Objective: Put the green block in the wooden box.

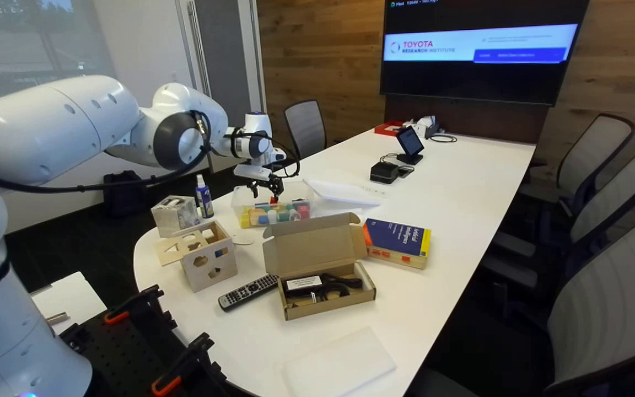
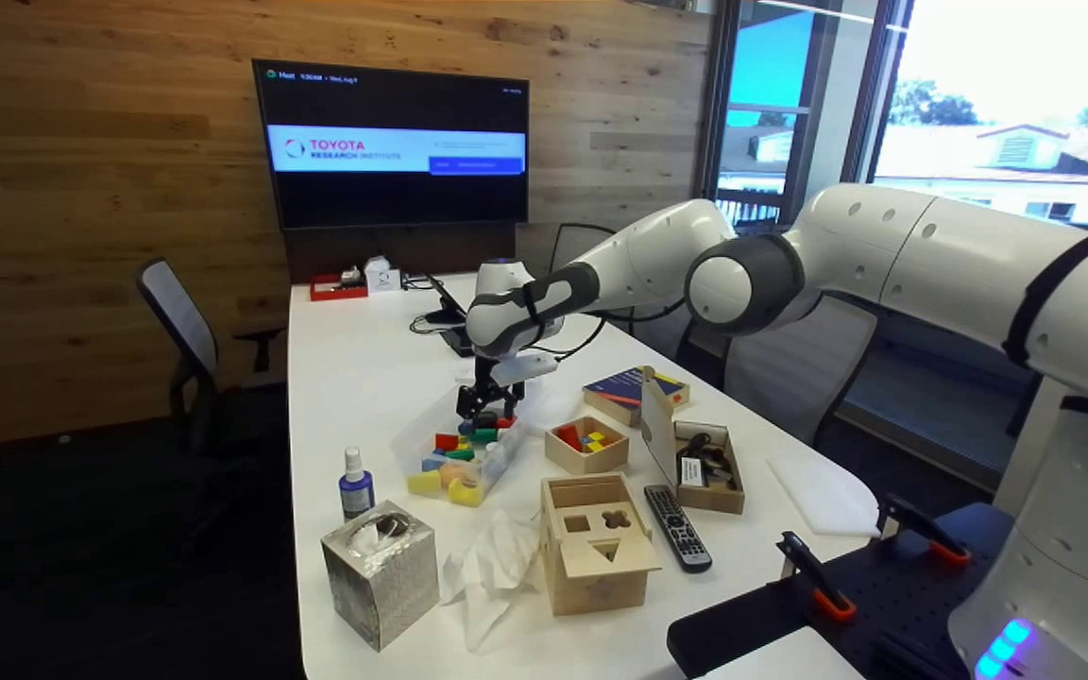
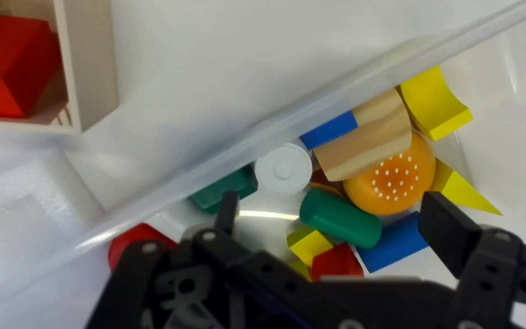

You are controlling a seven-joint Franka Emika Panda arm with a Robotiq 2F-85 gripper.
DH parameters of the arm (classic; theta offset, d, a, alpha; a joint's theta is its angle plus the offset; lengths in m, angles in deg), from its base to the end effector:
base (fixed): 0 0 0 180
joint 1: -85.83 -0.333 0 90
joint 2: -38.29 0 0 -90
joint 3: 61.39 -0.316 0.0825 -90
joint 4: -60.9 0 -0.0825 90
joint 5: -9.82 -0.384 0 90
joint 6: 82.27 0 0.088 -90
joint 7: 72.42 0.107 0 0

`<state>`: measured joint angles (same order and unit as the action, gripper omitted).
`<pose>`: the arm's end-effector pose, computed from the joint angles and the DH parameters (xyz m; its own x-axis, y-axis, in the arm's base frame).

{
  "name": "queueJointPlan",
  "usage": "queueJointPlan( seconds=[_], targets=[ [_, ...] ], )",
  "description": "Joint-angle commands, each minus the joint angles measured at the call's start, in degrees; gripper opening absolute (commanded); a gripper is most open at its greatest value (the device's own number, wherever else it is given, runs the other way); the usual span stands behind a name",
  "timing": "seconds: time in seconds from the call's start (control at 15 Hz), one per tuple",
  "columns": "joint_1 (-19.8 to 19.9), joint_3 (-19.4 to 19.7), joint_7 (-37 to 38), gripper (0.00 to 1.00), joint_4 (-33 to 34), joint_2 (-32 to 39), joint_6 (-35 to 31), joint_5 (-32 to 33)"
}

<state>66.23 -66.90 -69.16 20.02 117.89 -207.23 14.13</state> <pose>0.7368 0.2988 0.0870 0.9404 0.3307 0.0794 0.3341 -0.9419 -0.0342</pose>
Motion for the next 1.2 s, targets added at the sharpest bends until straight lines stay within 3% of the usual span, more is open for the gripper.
queueJointPlan(
  seconds=[0.0, 0.13, 0.2, 1.13],
  targets=[
    [-0.9, 1.7, 0.2, 1.0, 10.3, 6.3, 5.3, 0.9],
    [-1.1, 2.3, 0.0, 1.0, 11.4, 7.5, 5.8, 0.3],
    [-0.9, 2.4, 0.0, 1.0, 6.5, 4.8, 3.6, -0.1],
    [-1.1, 2.5, 0.5, 1.0, 2.9, 5.5, 4.9, -0.3]
  ],
)
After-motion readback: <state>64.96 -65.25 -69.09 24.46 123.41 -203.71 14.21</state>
